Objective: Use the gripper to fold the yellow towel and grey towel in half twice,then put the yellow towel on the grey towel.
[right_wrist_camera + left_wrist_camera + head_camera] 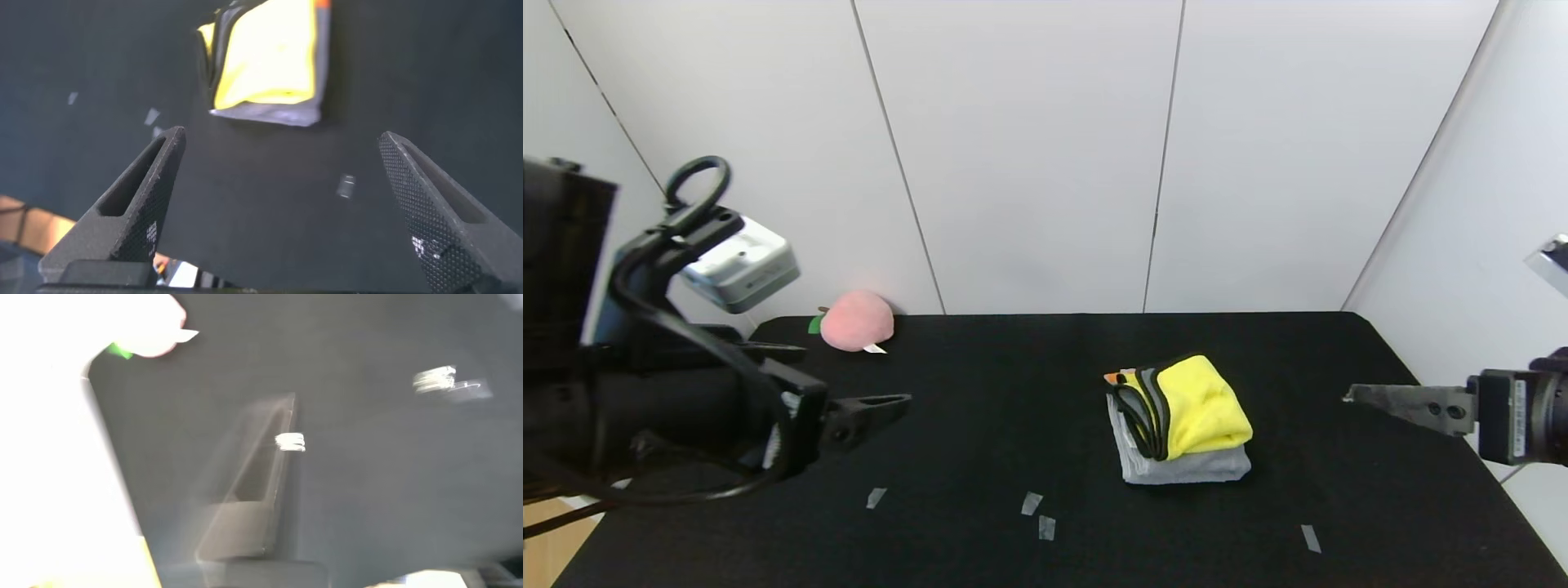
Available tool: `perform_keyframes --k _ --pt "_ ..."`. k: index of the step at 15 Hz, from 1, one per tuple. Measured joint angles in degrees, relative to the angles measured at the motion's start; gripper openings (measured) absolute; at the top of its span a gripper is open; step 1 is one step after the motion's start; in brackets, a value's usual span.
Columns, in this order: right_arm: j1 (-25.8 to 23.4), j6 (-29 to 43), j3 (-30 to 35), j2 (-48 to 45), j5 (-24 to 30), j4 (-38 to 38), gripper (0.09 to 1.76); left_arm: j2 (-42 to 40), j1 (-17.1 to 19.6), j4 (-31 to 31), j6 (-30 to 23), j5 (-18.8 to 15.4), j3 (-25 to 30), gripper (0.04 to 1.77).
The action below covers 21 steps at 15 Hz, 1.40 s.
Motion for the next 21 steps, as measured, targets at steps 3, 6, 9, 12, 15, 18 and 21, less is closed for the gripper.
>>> perform_keyframes --k 3,6,9,12,15,18,21 --pt "-2.41 -5.94 2.94 -6.77 -1.28 2.39 1.70 -9.12 5.68 -0.07 7.03 -0.26 5.40 1.71" --pt "-8.20 -9.89 6.36 -13.41 -1.97 3.54 1.70 -17.91 11.24 0.69 9.18 -0.59 10.28 1.71" --pt "-13.40 -10.33 9.73 -20.15 -1.87 3.89 1.70 -25.71 15.76 4.55 9.09 -4.02 13.29 1.72" --pt "-16.92 -10.37 11.29 -26.44 -1.78 6.88 1.70 -33.32 19.41 10.73 8.46 -9.56 14.47 1.72" --pt "-18.24 -10.33 11.87 -32.67 -1.65 10.57 1.70 -40.22 22.02 15.41 7.94 -12.18 15.13 1.72" --pt "-18.44 -10.29 12.87 -39.28 -1.63 14.79 1.70 -46.02 24.17 19.20 7.84 -13.42 15.30 1.72" --pt "-18.44 -10.24 14.25 -46.04 -0.99 18.68 1.70 -51.35 29.18 24.26 7.72 -19.70 15.02 1.72"
